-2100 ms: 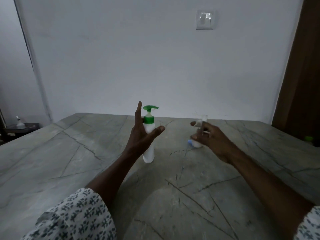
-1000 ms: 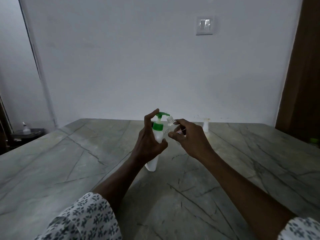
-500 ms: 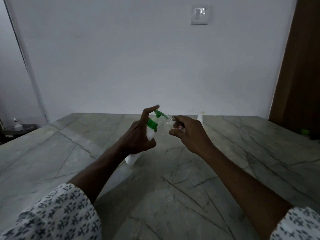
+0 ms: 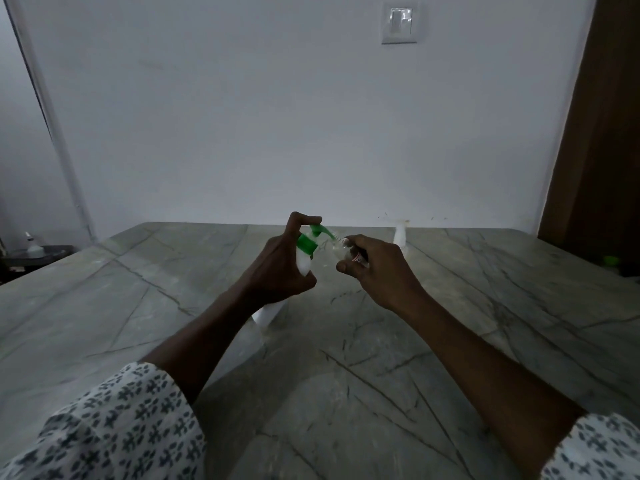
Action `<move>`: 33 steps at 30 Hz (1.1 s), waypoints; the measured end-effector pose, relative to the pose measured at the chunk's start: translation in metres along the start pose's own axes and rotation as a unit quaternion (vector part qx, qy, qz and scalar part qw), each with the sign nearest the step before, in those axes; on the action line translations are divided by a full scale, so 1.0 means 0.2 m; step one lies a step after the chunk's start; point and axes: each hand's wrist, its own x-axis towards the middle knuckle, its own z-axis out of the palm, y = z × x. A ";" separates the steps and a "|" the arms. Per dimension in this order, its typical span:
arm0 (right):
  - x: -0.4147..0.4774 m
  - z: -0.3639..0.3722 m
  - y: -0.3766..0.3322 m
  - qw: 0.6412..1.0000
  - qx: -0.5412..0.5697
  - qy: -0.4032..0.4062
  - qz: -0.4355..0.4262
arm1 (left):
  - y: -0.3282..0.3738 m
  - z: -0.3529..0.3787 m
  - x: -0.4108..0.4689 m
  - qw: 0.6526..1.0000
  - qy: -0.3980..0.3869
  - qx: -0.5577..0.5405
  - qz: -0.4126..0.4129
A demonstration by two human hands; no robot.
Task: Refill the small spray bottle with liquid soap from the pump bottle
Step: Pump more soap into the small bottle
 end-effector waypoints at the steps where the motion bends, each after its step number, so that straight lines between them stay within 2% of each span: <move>1: 0.00 0.01 0.00 1.000 0.001 0.001 0.000 | 0.00 0.00 0.00 1.000 0.000 -0.003 -0.005; 10: 0.00 0.01 0.00 1.000 -0.017 0.025 0.006 | -0.02 -0.03 0.02 0.999 -0.052 -0.009 -0.007; 30: -0.02 0.02 0.00 0.999 -0.040 0.016 0.003 | -0.01 -0.02 0.02 0.999 -0.039 -0.033 -0.015; 33: -0.02 0.02 -0.01 0.999 -0.044 0.024 0.001 | -0.03 -0.03 0.02 0.997 -0.057 -0.052 -0.017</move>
